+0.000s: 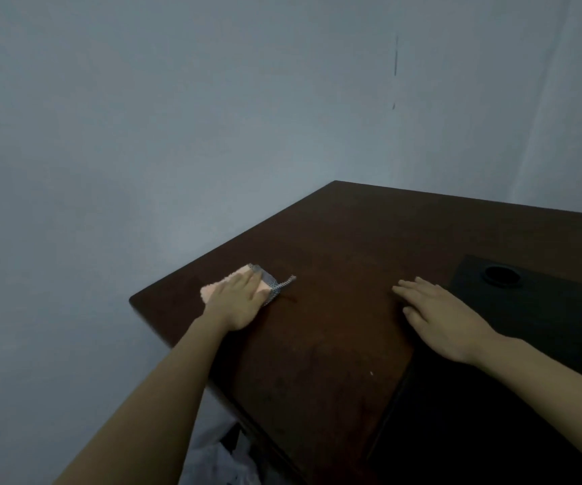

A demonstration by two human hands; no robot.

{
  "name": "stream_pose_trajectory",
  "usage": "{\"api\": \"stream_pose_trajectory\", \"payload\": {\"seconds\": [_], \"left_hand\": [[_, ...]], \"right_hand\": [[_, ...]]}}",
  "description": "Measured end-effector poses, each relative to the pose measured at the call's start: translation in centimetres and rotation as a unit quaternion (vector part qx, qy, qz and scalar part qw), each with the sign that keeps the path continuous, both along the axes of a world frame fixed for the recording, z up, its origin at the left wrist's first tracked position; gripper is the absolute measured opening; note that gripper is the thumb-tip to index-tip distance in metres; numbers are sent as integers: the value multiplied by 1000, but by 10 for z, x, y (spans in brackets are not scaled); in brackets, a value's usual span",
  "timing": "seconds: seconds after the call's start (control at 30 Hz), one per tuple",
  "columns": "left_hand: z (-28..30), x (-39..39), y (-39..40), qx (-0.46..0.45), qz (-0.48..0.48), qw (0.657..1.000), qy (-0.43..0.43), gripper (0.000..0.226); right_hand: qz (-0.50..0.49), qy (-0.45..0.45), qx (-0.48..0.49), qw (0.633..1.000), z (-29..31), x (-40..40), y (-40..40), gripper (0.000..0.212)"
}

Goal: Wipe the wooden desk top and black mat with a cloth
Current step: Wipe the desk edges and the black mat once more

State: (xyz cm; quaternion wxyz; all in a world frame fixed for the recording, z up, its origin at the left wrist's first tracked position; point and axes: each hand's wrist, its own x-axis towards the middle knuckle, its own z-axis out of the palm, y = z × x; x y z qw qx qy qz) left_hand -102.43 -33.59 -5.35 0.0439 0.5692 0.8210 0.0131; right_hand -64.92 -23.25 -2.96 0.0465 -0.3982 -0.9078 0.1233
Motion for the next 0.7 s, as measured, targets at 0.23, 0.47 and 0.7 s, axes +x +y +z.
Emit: {"api": "stream_pose_trajectory", "payload": {"seconds": [0.23, 0.47, 0.7], "left_hand": [[2, 69, -73, 33, -171, 985, -10, 65], [9, -43, -46, 23, -66, 998, -11, 79], [-4, -146, -20, 17, 87, 996, 2, 63]], "right_hand": [[86, 59, -12, 994, -4, -117, -36, 52], [74, 48, -56, 995, -10, -158, -32, 51], [72, 5, -30, 997, -12, -160, -37, 52]]}}
